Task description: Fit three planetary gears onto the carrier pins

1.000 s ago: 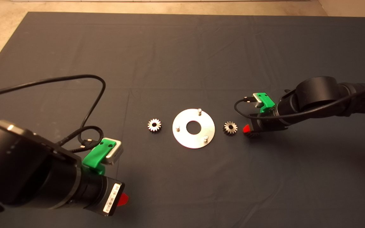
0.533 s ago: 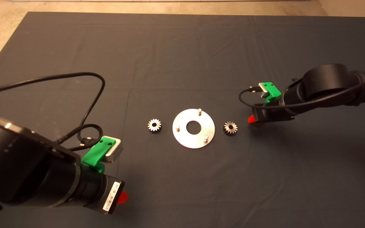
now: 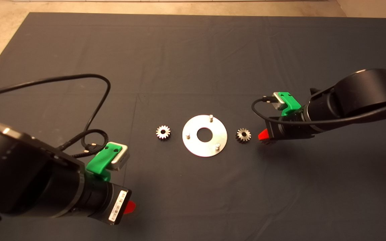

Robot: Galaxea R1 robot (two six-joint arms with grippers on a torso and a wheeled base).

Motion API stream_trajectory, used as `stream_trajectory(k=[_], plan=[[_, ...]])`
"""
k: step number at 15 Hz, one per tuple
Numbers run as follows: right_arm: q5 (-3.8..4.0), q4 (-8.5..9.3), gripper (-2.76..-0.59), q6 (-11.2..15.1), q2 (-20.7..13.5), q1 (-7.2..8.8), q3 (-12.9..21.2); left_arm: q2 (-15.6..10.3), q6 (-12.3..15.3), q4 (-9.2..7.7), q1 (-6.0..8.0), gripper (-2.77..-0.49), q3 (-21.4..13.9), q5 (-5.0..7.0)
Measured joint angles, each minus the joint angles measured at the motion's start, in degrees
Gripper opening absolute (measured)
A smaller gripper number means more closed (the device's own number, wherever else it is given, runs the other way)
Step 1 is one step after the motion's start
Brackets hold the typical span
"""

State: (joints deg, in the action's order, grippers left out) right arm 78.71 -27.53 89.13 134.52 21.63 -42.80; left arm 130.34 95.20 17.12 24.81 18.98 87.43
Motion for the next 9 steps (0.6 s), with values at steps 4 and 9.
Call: stream_trajectory(k=[4, 9], plan=[[-0.79, 0.11, -2.36, 1.22, 5.05, 1.54, -0.23, -0.02, 0.00, 0.00, 0.02, -1.62, 0.00, 0.00], [-0.68, 0.13, -2.37, 1.41, 10.37, 1.85, -3.47, -0.02, 0.00, 0.00, 0.18, -1.62, 0.00, 0.02]])
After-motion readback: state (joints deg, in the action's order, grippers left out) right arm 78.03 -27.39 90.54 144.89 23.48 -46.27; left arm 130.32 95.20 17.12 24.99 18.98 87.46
